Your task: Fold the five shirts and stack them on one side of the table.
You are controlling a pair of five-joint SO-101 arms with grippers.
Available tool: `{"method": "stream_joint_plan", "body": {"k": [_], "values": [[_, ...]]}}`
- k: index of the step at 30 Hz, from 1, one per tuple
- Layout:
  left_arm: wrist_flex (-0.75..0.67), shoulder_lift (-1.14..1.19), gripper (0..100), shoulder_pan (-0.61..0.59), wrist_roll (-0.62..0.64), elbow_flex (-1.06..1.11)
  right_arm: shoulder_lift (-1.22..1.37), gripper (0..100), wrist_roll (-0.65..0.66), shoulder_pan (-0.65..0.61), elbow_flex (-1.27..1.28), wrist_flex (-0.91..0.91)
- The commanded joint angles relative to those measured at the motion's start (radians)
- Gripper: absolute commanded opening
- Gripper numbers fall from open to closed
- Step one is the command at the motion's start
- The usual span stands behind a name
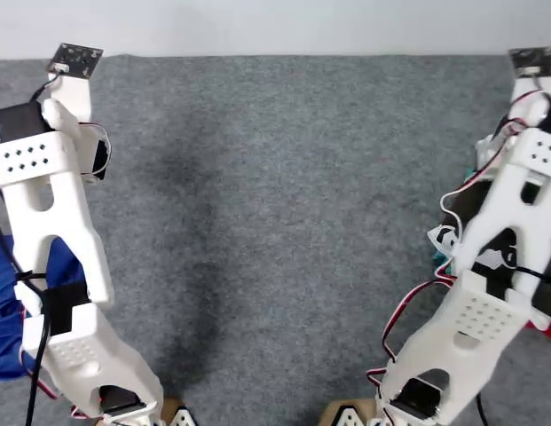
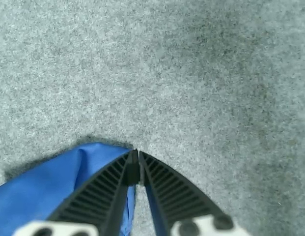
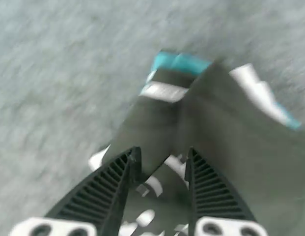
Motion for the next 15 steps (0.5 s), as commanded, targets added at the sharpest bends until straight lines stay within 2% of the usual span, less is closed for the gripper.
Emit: {"method": "stream_joint_plan", "body": {"k": [1,8,15], "values": [[0.021,-0.057,1,0.008,-0.008,-0.004,-0.061,15.6,-0.029,-0.013,-0.048,0.091],[0.021,-0.057,1,0.008,-0.008,-0.004,0.022,15.6,-0.084,0.019,-0.041,0.101],[0.021,-0.057,1,0.008,-0.008,-0.004,0.047,15.5,-0.14,0.038,0.074,0.099]]}}
